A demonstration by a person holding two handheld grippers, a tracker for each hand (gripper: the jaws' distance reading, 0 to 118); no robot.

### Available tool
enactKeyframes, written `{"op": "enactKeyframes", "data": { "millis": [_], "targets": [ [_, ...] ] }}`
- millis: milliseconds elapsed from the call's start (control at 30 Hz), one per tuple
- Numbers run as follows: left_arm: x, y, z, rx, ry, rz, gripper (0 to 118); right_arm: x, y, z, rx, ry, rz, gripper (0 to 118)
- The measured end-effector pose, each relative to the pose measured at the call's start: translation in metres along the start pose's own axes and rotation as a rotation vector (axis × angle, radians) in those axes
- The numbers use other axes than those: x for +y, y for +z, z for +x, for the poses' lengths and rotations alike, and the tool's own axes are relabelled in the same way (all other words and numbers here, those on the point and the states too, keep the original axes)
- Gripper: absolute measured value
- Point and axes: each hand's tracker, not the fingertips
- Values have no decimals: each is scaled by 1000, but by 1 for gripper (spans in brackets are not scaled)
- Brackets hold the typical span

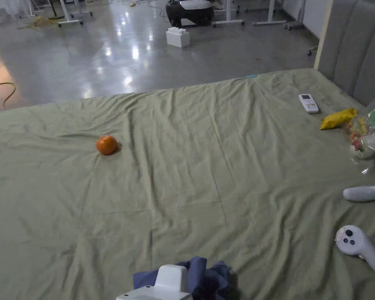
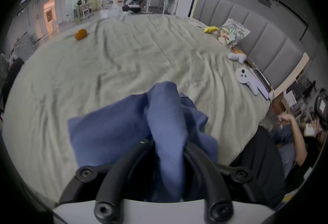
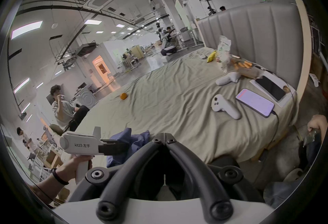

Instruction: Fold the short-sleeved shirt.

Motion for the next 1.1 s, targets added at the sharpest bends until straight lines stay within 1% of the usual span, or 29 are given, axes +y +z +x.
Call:
{"op": "enactKeyframes", "data": {
  "millis": [33, 67, 100, 133, 200, 233, 267, 300, 333, 367, 433, 467, 500, 533, 567, 600, 633, 667, 700, 800, 833, 900, 933, 1000, 1033, 1100],
  "targets": [
    [5, 7, -2, -40, 90, 37, 51, 0, 0, 7, -4, -30, -8, 0],
    [10, 17, -6, -110, 138, 65, 65, 0, -1, 12, 5, -69, -13, 0],
    [14, 28, -12, -155, 167, 90, 77, 0, -1, 17, 17, -92, -4, 0],
    [18, 42, -17, -177, 181, 147, 78, 1, -1, 20, 27, -119, 9, 0],
    [25, 63, -32, -164, 198, 271, 78, 3, -2, 25, 52, -150, 19, 0],
    [29, 71, -37, -136, 258, 322, 78, 4, -3, 26, 61, -151, 23, 0],
    [33, 69, -44, -123, 348, 348, 74, 7, -4, 25, 61, -146, 23, 0],
    [36, 62, -53, -165, 414, 332, 46, 9, -4, 23, 61, -134, 21, 0],
    [37, 50, -62, -232, 472, 295, 6, 11, -3, 21, 64, -107, 20, 0],
    [37, 38, -63, -315, 539, 244, 0, 12, -1, 20, 67, -85, 24, 0],
    [26, 17, -62, -399, 655, 160, 0, 12, 3, 17, 62, -70, 20, 0],
    [18, 6, -58, -427, 664, 142, 0, 11, 6, 16, 60, -63, 21, 0],
    [10, -10, -58, -399, 637, 94, 0, 10, 8, 16, 58, -63, 21, 0],
    [5, -24, -50, -327, 601, 4, 0, 7, 8, 16, 56, -74, 19, 0],
    [-3, -35, -44, -273, 559, -66, 0, 4, 7, 17, 59, -103, 5, 0],
    [-11, -43, -40, -275, 468, -55, 0, 0, 6, 17, 65, -133, -13, 0],
    [-17, -46, -33, -296, 417, 21, 0, -4, 3, 16, 75, -152, -32, 0],
    [-12, -45, -32, -285, 447, 34, 0, -8, -1, 13, 83, -151, -52, 0],
    [-6, -42, -32, -285, 475, 15, 0, -11, -5, 9, 88, -140, -74, 0],
    [9, -24, -29, -277, 456, -21, 0, -23, -26, -8, 119, -66, -165, 0],
    [14, -7, -31, -301, 465, 9, 0, -28, -37, -14, 142, -45, -218, 0],
    [15, 33, -44, -441, 453, 141, 0, -37, -67, -32, 193, -25, -317, 0],
    [15, 56, -49, -457, 439, 203, 0, -42, -86, -42, 220, -14, -362, 0],
    [9, 91, -56, -409, 408, 289, 0, -48, -125, -60, 257, 8, -411, 0],
    [2, 109, -61, -371, 403, 318, 0, -47, -148, -69, 289, -4, -441, 0],
    [-18, 129, -71, -317, 409, 365, 0, -40, -189, -83, 349, -90, -468, 0]
  ]
}}
